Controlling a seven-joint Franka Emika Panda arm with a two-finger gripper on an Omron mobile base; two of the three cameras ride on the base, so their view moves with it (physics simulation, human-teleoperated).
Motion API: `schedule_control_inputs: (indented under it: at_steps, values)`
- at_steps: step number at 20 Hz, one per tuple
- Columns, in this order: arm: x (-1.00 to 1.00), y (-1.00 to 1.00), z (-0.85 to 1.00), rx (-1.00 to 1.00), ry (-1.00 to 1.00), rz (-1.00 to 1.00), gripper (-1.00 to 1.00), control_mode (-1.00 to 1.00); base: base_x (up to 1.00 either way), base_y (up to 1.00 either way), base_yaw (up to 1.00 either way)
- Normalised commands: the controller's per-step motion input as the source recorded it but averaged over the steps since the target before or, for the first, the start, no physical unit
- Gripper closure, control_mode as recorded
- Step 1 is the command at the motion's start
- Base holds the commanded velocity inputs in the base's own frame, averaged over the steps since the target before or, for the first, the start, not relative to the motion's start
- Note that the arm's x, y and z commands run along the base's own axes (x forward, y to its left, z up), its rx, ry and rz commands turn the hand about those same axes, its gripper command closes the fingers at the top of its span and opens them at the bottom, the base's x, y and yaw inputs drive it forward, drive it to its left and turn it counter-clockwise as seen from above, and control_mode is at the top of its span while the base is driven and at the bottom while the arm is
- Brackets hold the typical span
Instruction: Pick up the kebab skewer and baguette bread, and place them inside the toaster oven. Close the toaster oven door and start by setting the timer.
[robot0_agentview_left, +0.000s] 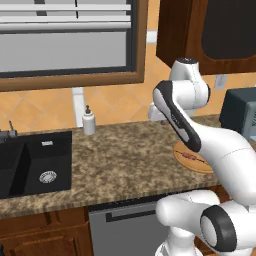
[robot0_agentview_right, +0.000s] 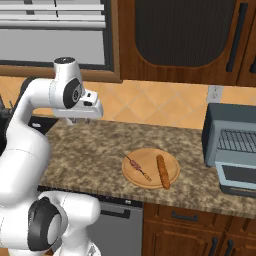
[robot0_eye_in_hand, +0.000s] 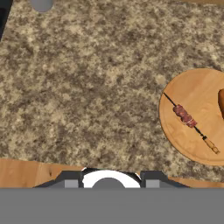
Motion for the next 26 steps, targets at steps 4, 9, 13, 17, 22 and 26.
schedule_control_inputs:
  at_steps: [4,9,13,17,22,26]
  values:
    - [-0.62,-0.20,-0.05,0.00,0.00,-0.03,-1.00,-1.00,0.00,0.00,0.00]
    - [-1.00,-0.76,-0.03,0.05,0.00,-0.08,-1.00,-1.00,0.00,0.00,0.00]
    - [-1.00,-0.46,0.00,0.00,0.00,-0.10,-1.00,-1.00,0.00,0.00,0.00]
    - [-0.81,-0.04,-0.02,0.00,0.00,-0.03,-1.00,-1.00,0.00,0.00,0.00]
    - [-0.10,0.00,-0.04,0.00,0.00,0.00,-1.00,1.00,0.00,-0.12,0.00]
    - [0.00,0.00,0.00,0.00,0.00,0.00,-1.00,1.00,-0.10,-0.94,0.00]
